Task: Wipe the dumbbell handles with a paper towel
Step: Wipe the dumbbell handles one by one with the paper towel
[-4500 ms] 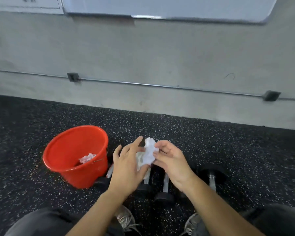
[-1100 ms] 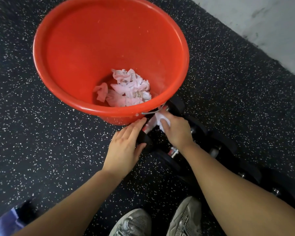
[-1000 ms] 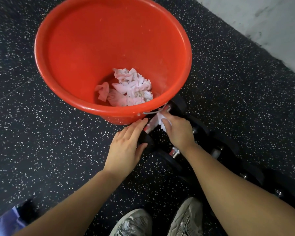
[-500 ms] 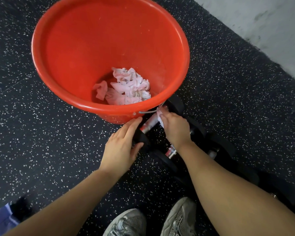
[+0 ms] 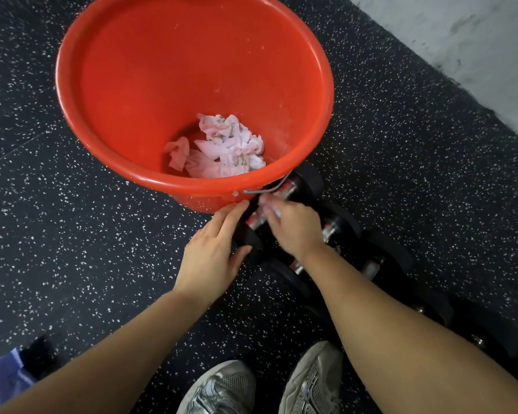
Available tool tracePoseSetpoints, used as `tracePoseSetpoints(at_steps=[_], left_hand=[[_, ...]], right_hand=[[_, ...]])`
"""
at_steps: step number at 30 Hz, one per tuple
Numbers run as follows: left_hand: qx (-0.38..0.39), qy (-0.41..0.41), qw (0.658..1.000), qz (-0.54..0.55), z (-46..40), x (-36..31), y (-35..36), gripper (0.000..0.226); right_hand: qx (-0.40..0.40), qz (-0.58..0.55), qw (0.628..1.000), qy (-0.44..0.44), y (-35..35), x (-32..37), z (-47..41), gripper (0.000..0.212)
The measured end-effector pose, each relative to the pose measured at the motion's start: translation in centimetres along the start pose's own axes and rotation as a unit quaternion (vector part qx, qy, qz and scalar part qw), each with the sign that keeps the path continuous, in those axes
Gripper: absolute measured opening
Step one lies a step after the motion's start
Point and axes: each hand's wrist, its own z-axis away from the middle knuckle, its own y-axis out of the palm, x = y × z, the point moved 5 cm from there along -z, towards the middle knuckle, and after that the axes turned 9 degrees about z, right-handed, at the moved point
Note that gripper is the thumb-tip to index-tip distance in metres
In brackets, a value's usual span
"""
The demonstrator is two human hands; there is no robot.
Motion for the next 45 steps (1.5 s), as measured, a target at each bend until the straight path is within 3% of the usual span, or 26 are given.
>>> tracePoseSetpoints(at_steps=[2, 4, 10, 12, 15, 17, 21, 23, 26, 29, 33, 35, 40, 45], left_hand=[[0.001, -0.002, 1.000, 0.004, 0.0, 0.0, 0.0, 0.083], [0.002, -0.002, 1.000, 0.002, 0.0, 0.1, 0.1, 0.083], [0.000, -0.004, 1.000, -0.007, 0.1, 0.3, 0.0, 0.083], [0.000, -0.005, 1.000, -0.005, 0.1, 0.3, 0.0, 0.082], [-0.001, -0.005, 1.000, 0.001, 0.1, 0.4, 0.0, 0.082], [0.000, -0.004, 1.000, -0.001, 0.1, 0.4, 0.0, 0.083], [0.005, -0.004, 1.000, -0.008, 0.1, 0.3, 0.0, 0.083], [0.006, -0.002, 1.000, -0.006, 0.1, 0.3, 0.0, 0.082], [0.005, -0.001, 1.000, -0.003, 0.1, 0.3, 0.0, 0.083], [0.004, 0.001, 1.000, -0.005, 0.1, 0.2, 0.0, 0.083], [0.005, -0.001, 1.000, -0.009, 0.1, 0.1, -0.1, 0.083], [0.003, -0.001, 1.000, -0.011, 0.1, 0.0, -0.1, 0.083], [0.004, -0.003, 1.000, -0.006, 0.2, 0.0, 0.2, 0.082], [-0.001, 0.001, 1.000, 0.007, 0.3, -0.1, 0.4, 0.081]], right_hand=[[0.032, -0.002, 0.996, -0.082, 0.5, 1.8, 1.0, 0.036], [0.039, 0.007, 0.993, -0.108, 0.4, 1.9, 1.1, 0.035], [-0.013, 0.056, 0.996, 0.065, -1.4, -1.8, -1.5, 0.033], [-0.006, 0.007, 1.000, 0.025, -1.1, -0.7, -0.8, 0.031], [0.058, -0.031, 0.992, -0.107, 0.3, 2.1, 1.6, 0.034], [0.053, -0.024, 0.991, -0.123, 0.0, 2.0, 1.4, 0.034], [-0.006, 0.018, 0.999, 0.040, -1.7, -1.8, -0.8, 0.030], [-0.005, 0.022, 0.998, 0.063, -1.4, -2.0, -0.6, 0.035], [0.073, -0.040, 0.994, -0.067, -0.1, 1.5, 1.2, 0.045], [0.063, -0.011, 0.989, -0.134, -0.4, 2.0, 1.4, 0.037], [0.001, 0.028, 0.999, 0.041, -1.7, -2.0, -0.7, 0.033], [-0.005, 0.009, 0.997, 0.071, -1.6, -2.1, -0.6, 0.032], [0.065, -0.097, 0.991, -0.060, 0.3, 1.4, 1.7, 0.035], [0.063, -0.121, 0.989, -0.055, 0.0, 1.5, 2.0, 0.034]])
